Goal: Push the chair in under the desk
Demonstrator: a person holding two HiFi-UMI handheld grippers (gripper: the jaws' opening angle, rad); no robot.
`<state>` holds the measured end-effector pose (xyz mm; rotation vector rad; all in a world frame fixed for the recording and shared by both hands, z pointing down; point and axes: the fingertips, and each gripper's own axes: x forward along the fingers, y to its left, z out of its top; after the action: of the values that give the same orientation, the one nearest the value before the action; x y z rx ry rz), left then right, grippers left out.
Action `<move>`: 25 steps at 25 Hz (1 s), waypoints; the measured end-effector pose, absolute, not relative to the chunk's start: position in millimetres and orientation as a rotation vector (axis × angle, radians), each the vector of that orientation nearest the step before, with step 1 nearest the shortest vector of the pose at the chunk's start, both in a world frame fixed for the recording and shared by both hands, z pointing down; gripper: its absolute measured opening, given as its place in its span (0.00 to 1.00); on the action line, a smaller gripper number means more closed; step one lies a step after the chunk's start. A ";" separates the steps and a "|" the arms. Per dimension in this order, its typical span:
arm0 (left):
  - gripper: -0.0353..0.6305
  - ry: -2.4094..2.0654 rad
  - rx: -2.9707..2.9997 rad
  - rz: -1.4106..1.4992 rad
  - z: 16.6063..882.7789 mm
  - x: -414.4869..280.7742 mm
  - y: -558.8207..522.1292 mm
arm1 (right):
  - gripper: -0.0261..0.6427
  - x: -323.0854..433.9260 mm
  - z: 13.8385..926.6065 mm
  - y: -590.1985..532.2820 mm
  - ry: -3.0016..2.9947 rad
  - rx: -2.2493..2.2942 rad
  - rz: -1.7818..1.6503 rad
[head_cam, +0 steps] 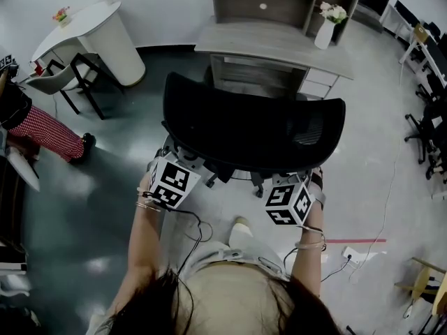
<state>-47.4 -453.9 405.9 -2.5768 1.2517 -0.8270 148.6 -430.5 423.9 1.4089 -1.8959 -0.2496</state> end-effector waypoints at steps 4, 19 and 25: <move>0.35 1.261 -2.576 -0.842 404.9 -46.4 -461.3 | 0.39 149.4 422.8 -437.9 -1.902 1.407 -0.258; 0.35 1.296 -2.566 -0.838 404.4 -44.5 -490.2 | 0.39 151.5 422.2 -471.2 -1.915 1.385 -0.309; 0.35 1.293 -2.570 -0.828 402.3 -49.1 -499.2 | 0.39 146.4 420.3 -480.0 -1.919 1.387 -0.317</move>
<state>-49.1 -499.2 402.3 -2.5696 1.2930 -0.8284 146.4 -480.0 420.3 1.3870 -1.9188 -0.3172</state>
